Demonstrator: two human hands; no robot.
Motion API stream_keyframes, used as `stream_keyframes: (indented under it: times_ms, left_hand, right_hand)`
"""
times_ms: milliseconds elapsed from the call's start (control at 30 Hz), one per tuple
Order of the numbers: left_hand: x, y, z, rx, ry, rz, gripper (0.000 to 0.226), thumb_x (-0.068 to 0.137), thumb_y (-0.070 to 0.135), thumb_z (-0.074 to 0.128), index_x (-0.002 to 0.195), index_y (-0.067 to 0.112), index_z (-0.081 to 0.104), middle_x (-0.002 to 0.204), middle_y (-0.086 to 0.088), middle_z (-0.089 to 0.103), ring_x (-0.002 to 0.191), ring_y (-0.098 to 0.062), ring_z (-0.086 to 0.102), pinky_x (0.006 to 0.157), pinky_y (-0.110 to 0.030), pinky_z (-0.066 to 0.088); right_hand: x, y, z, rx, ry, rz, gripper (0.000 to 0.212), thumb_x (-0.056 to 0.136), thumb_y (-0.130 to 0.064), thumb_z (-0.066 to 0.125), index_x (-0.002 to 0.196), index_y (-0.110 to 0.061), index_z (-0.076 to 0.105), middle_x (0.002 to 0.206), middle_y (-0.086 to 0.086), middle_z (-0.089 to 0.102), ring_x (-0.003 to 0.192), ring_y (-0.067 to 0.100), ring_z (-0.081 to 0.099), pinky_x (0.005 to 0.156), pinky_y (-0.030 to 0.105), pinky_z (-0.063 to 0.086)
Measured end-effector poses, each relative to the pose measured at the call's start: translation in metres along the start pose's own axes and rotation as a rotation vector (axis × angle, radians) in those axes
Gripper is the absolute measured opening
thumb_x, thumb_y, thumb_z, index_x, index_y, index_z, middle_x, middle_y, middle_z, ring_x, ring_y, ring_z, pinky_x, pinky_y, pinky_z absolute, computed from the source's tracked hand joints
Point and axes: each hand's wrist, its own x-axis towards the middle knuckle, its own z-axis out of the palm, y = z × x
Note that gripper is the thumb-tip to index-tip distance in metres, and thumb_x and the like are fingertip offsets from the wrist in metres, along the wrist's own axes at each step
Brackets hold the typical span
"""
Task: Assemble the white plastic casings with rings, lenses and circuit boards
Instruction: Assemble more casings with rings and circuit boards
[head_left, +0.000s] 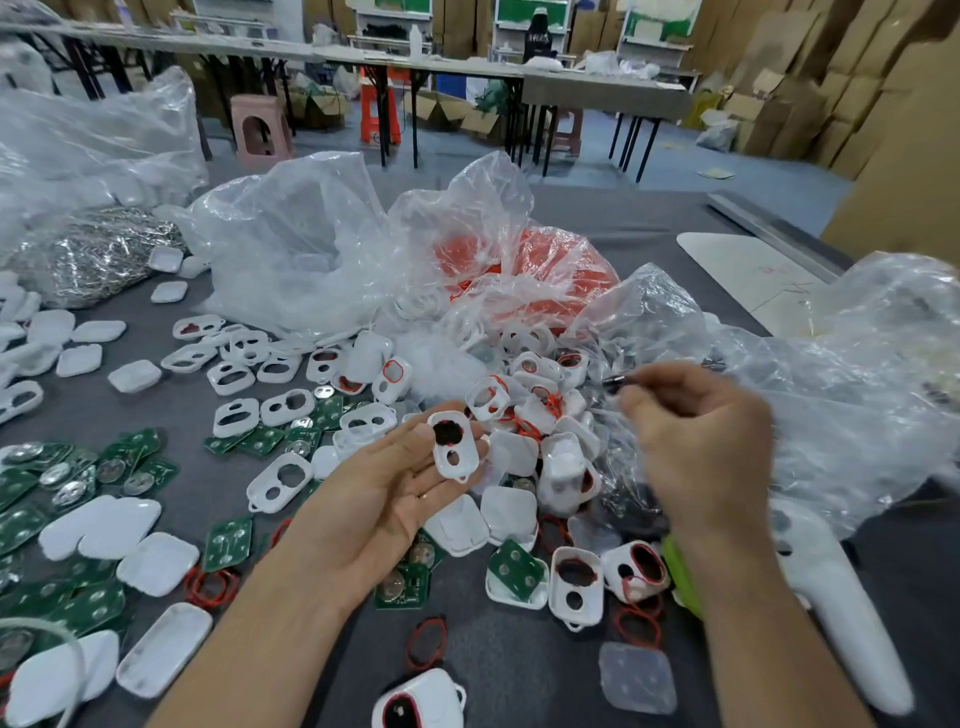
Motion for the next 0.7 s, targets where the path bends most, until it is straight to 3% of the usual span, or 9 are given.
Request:
stream_keyframes:
  times_ms: [67,100,200,233,300,367,467,567,700]
  left_hand:
    - [-0.001,0.001,0.000,0.004,-0.006,0.003,0.036,0.084,0.016,0.064,0.113,-0.001,0.075,0.118,-0.024,0.072,0.106,-0.033,0.074,0.075,-0.036,0.064]
    - [-0.001,0.002,0.001,0.008,-0.005,0.005,0.035,0.084,0.016,0.064,0.112,-0.001,0.076,0.118,-0.024,0.073,0.105,-0.032,0.074,0.074,-0.034,0.063]
    - [-0.001,0.002,0.002,0.010,0.016,0.013,0.036,0.084,0.017,0.064,0.113,-0.001,0.075,0.118,-0.023,0.073,0.106,-0.032,0.074,0.075,-0.034,0.063]
    - [-0.001,0.002,0.002,0.009,0.018,0.012,0.032,0.084,0.017,0.064,0.109,0.001,0.077,0.118,-0.023,0.073,0.106,-0.032,0.074,0.075,-0.034,0.063]
    - [-0.001,0.002,0.001,0.008,0.022,0.011,0.031,0.084,0.017,0.065,0.107,0.002,0.078,0.118,-0.023,0.073,0.106,-0.031,0.074,0.074,-0.034,0.063]
    - [0.000,0.003,-0.001,0.005,0.037,0.021,0.035,0.084,0.018,0.065,0.114,0.001,0.075,0.119,-0.022,0.073,0.108,-0.030,0.073,0.074,-0.034,0.063]
    - [0.001,0.006,-0.007,-0.013,0.050,0.031,0.031,0.085,0.017,0.066,0.109,0.004,0.079,0.122,-0.021,0.072,0.112,-0.031,0.071,0.081,-0.036,0.063]
    - [0.002,0.010,-0.012,-0.052,0.061,0.041,0.038,0.086,0.016,0.066,0.120,0.000,0.072,0.125,-0.023,0.070,0.116,-0.034,0.069,0.089,-0.039,0.061]
    - [0.001,0.016,-0.015,-0.044,0.090,0.062,0.045,0.086,0.018,0.065,0.129,0.003,0.065,0.125,-0.021,0.070,0.119,-0.033,0.068,0.093,-0.039,0.060]
  right_hand:
    - [0.024,0.001,-0.020,-0.297,0.213,-0.053,0.017,0.082,-0.014,0.077,0.076,-0.030,0.074,0.064,-0.016,0.070,0.066,0.010,0.072,0.064,0.028,0.059]
    - [0.036,0.003,-0.027,-0.452,0.218,-0.052,0.012,0.082,-0.014,0.075,0.079,-0.025,0.076,0.067,-0.012,0.071,0.070,0.018,0.072,0.070,0.031,0.058]
    - [0.057,0.008,-0.031,-0.754,-0.120,0.117,0.015,0.088,-0.013,0.072,0.088,-0.025,0.081,0.090,0.004,0.078,0.080,0.027,0.070,0.081,0.039,0.061]
    - [0.055,0.008,-0.029,-0.759,-0.209,0.131,0.018,0.090,-0.012,0.071,0.092,-0.027,0.081,0.098,0.003,0.078,0.084,0.024,0.070,0.085,0.039,0.061]
    - [0.043,0.005,-0.025,-0.635,-0.171,-0.020,0.024,0.092,-0.008,0.067,0.099,-0.027,0.081,0.100,-0.002,0.079,0.082,0.013,0.070,0.083,0.028,0.059]
    - [0.019,-0.002,-0.021,-0.455,-0.105,-0.201,0.025,0.090,-0.006,0.068,0.093,-0.027,0.081,0.085,-0.011,0.077,0.063,-0.001,0.065,0.062,0.012,0.052]
    - [-0.019,-0.006,-0.006,-0.348,-0.375,-0.180,0.027,0.084,-0.006,0.071,0.082,-0.031,0.082,0.066,-0.021,0.071,0.049,-0.005,0.059,0.044,0.006,0.038]
    - [-0.039,0.001,0.012,-0.527,-0.671,-0.085,0.024,0.082,-0.010,0.067,0.079,-0.030,0.080,0.067,-0.018,0.070,0.058,-0.002,0.063,0.057,0.008,0.044]
    - [-0.046,0.006,0.019,-0.605,-0.652,-0.061,0.014,0.083,-0.020,0.072,0.092,-0.031,0.072,0.085,-0.013,0.070,0.082,0.011,0.063,0.073,0.023,0.047]
